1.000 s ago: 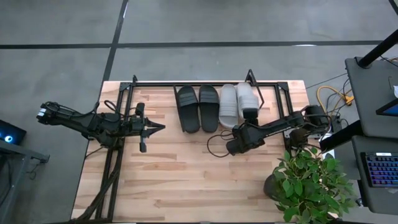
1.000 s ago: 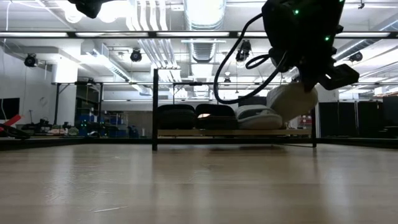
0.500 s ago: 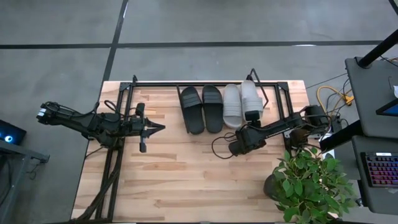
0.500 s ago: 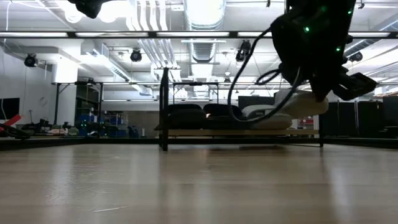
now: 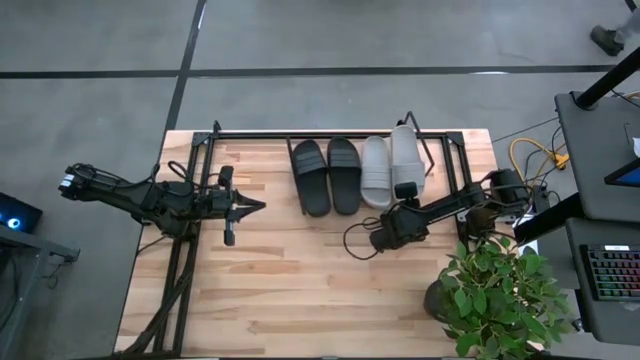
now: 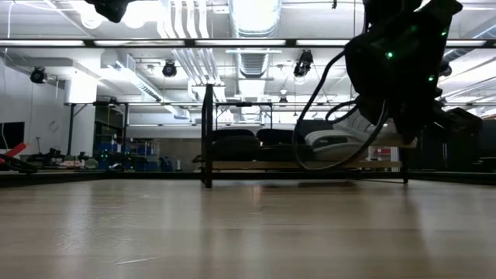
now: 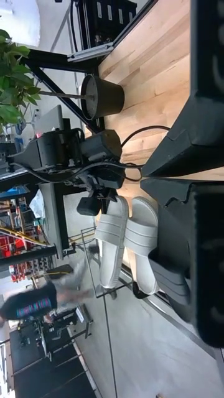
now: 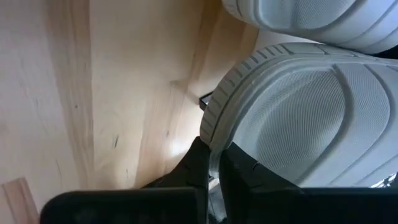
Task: Pick and place slides into the shelf
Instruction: Adjust the gray slides from the shelf
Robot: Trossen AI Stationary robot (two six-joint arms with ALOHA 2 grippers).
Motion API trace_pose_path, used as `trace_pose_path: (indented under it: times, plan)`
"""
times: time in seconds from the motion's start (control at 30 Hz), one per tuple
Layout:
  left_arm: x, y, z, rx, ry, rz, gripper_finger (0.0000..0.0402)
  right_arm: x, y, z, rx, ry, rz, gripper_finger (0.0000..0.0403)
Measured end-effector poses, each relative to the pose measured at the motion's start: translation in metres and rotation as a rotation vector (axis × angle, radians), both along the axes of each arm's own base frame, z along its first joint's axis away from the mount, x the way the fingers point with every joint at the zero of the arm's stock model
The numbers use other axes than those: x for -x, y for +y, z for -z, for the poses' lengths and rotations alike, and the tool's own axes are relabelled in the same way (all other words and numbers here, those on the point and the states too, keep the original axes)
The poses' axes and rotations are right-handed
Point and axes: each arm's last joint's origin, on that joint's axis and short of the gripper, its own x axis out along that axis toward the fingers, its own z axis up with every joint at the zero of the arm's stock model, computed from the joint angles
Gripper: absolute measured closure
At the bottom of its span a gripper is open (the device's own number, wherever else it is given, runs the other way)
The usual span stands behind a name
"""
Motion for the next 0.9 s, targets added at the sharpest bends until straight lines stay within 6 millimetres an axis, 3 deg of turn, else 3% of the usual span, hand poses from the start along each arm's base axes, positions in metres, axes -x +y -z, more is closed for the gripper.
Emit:
trace_pose_path:
  times: [0.33, 0.7, 0.9]
  plan:
    - [0.0, 0.0, 0.0, 0.0, 0.0, 0.001, 0.0402, 0.006, 0.006, -0.029, 0.087, -0.02, 0.007, 0.0392]
    - [0.0, 0.0, 0.0, 0.0, 0.001, 0.002, 0.0402, 0.017, 0.009, -0.076, 0.062, -0.313, 0.066, 0.0392]
    - [0.0, 0.0, 0.0, -0.001, 0.002, 0.002, 0.0402, 0.025, 0.006, -0.079, 0.059, -0.432, 0.097, 0.0392]
